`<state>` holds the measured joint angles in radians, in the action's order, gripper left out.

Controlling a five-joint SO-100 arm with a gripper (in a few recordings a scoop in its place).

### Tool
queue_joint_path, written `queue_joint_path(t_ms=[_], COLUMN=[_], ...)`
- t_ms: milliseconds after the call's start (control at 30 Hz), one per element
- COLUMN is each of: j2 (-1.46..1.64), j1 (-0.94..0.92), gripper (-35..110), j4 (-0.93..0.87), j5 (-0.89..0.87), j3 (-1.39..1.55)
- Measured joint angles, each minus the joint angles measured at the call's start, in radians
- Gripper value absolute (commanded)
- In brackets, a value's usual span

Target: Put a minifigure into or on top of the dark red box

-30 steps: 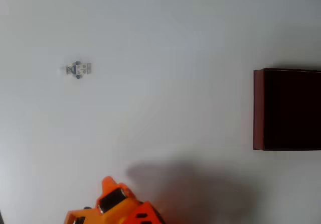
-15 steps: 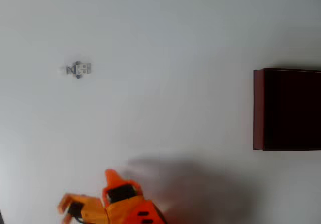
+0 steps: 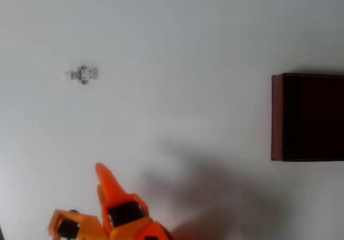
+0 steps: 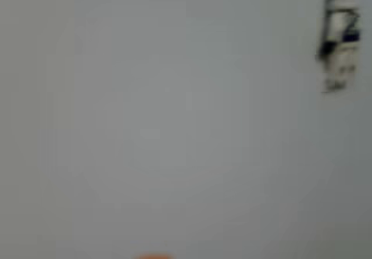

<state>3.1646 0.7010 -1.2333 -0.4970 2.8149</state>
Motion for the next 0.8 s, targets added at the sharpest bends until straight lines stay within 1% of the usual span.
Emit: queue_joint_path(t_ms=[267, 400, 533, 700, 800], j2=[-0.881, -1.154, -1.31, -1.331, -1.331], j1=[-0.031, -0.023, -0.067, -0.127, -0.181], gripper=[22, 21, 22, 22, 22], j4=[0.017, 0.017, 0.005, 0.002, 0.0], j5=[0.094, 0.133, 0.153, 0.143, 0.086], j3=[-0.465, -0.627, -0.747, -0.792, -0.795])
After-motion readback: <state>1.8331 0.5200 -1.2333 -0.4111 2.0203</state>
